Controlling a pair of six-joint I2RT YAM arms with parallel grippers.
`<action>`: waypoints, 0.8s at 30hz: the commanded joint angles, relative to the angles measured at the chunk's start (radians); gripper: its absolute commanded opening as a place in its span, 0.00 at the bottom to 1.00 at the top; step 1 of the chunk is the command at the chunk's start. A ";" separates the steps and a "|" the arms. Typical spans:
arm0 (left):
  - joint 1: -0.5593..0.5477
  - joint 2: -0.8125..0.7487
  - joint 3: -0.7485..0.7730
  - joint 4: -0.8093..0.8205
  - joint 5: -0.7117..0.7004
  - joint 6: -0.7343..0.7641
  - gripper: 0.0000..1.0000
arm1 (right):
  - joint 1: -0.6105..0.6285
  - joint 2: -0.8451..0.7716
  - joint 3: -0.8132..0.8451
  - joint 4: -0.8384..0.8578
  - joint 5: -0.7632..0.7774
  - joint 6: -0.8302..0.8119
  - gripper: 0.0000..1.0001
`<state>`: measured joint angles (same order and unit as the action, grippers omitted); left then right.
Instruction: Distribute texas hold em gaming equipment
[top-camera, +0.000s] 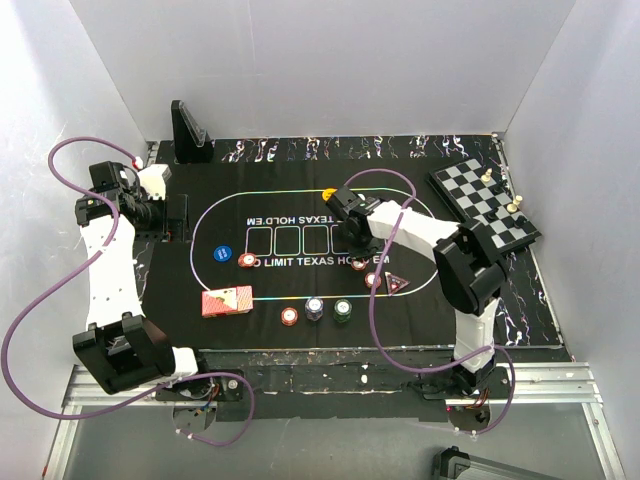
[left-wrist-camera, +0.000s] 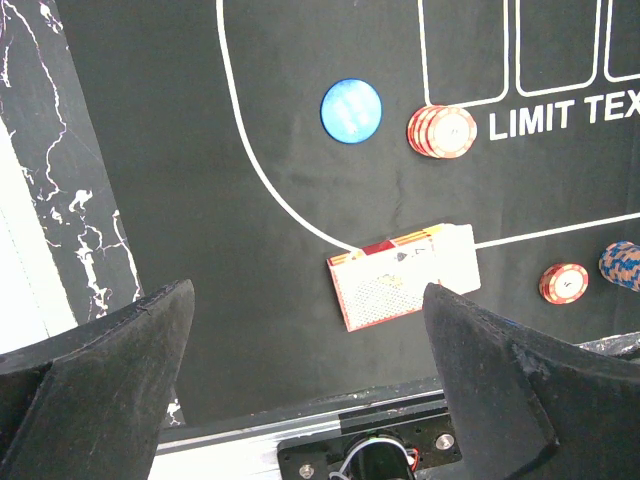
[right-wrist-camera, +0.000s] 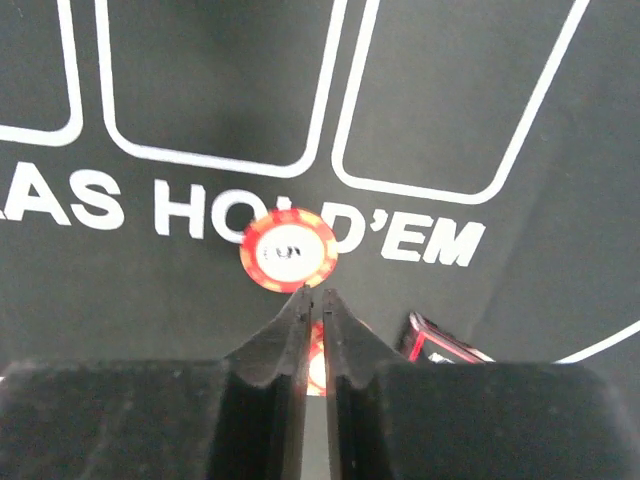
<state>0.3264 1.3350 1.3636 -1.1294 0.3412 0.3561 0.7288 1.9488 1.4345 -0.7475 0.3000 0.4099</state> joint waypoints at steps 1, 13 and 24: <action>0.007 -0.033 0.029 0.003 0.015 0.006 1.00 | 0.004 -0.125 -0.058 -0.052 0.027 0.023 0.11; 0.005 -0.037 0.011 0.010 0.018 0.006 1.00 | 0.004 -0.074 -0.074 0.020 -0.044 0.007 0.61; 0.005 -0.045 0.000 0.010 0.009 0.009 1.00 | 0.004 -0.016 -0.048 0.074 -0.067 -0.005 0.68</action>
<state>0.3264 1.3312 1.3636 -1.1282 0.3473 0.3565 0.7288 1.9240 1.3521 -0.7074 0.2428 0.4126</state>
